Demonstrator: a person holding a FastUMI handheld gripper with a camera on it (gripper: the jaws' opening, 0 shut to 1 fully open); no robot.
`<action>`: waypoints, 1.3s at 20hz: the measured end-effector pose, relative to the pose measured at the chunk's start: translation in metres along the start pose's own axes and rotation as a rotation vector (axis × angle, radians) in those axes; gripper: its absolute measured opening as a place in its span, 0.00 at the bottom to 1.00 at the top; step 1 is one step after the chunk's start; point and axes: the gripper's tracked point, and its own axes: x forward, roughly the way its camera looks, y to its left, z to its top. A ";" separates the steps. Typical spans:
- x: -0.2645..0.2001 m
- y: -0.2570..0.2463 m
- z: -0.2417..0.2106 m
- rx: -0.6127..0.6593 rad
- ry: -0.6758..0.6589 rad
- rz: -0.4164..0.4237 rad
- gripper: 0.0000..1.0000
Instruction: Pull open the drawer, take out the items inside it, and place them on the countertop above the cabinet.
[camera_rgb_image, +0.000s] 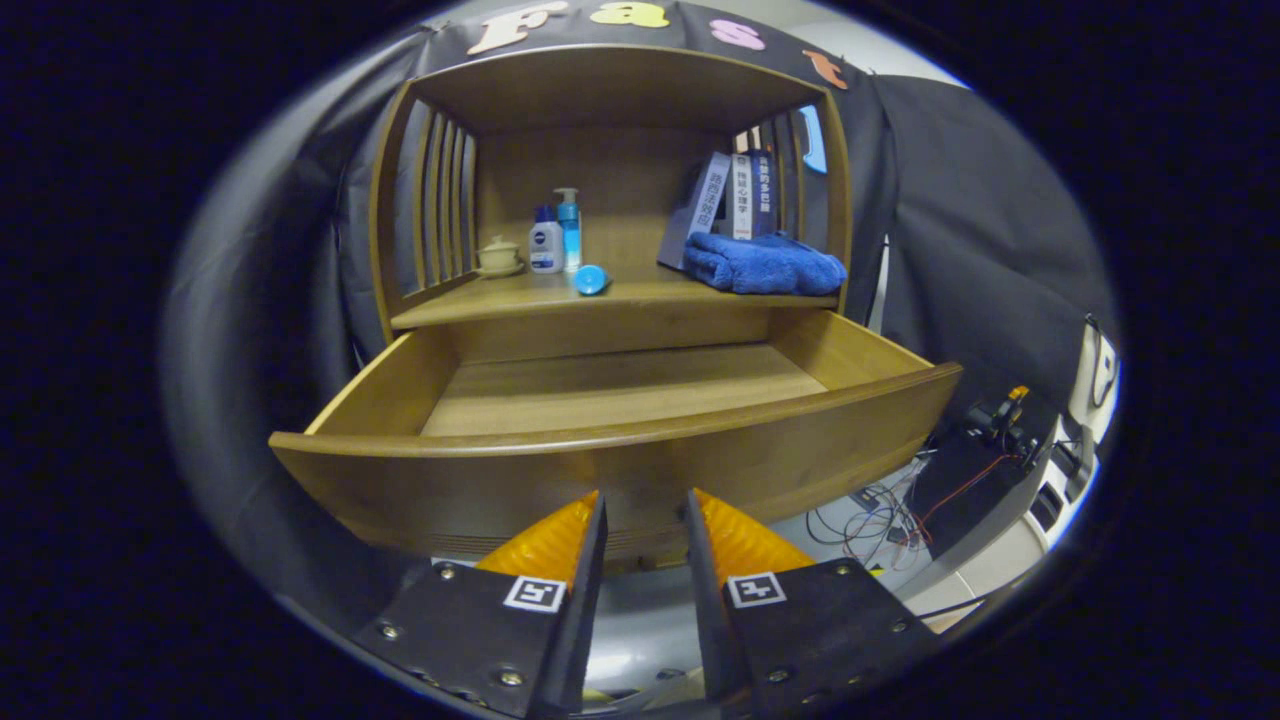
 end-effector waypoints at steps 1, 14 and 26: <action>0.002 0.002 -0.001 -0.005 0.008 0.001 0.45; 0.006 0.004 -0.003 -0.053 0.021 0.020 0.44; 0.023 -0.002 -0.010 -0.174 0.125 0.011 0.43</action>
